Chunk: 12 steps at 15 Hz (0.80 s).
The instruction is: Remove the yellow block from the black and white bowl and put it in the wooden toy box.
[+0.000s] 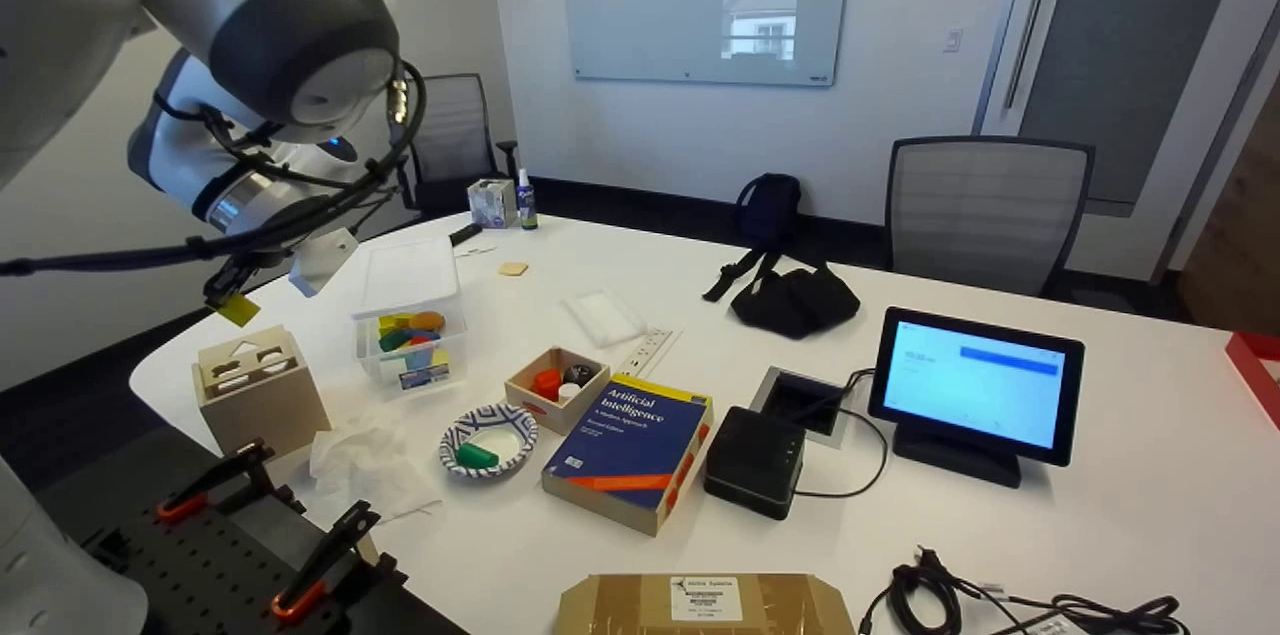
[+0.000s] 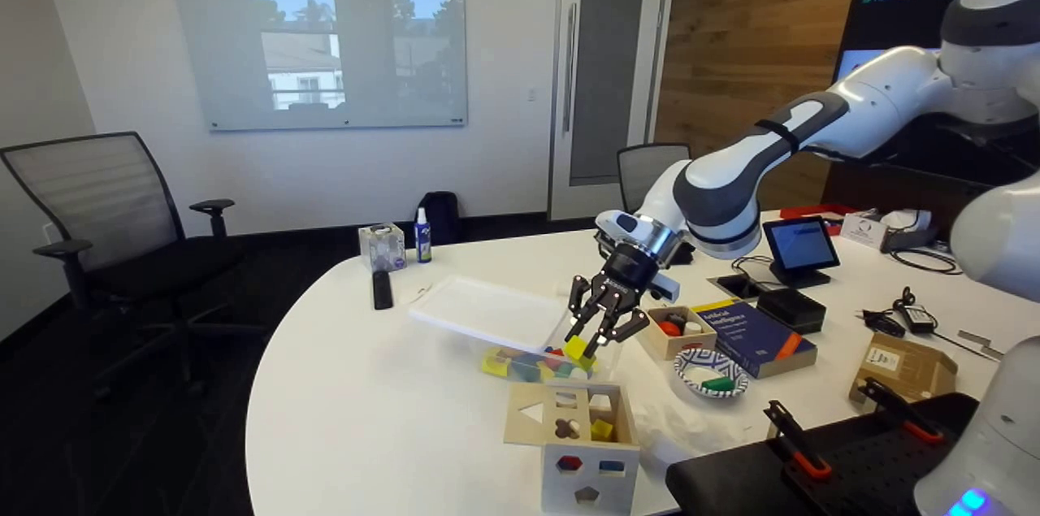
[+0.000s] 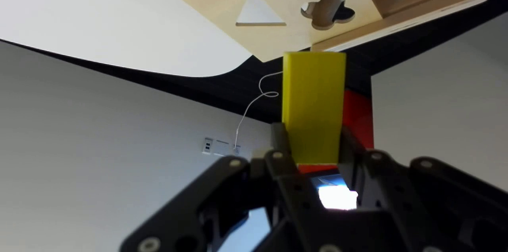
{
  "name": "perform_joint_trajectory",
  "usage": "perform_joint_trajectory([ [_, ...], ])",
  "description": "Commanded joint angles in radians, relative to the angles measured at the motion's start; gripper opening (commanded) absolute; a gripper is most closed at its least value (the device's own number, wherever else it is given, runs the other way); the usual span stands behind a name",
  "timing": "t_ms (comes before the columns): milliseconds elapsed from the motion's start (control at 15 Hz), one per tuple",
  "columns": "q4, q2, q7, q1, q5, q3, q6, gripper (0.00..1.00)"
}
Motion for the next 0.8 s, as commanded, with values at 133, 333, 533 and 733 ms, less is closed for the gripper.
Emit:
perform_joint_trajectory([
  [133,0.047,0.104,-0.047,0.004,0.011,-0.046,-0.093,0.08],
  [333,0.078,0.154,-0.089,-0.002,0.015,-0.066,-0.142,0.08],
  [533,0.117,0.198,-0.151,-0.006,0.025,-0.072,-0.201,0.08],
  [733,0.158,0.234,-0.216,-0.008,0.039,-0.075,-0.266,0.08],
])
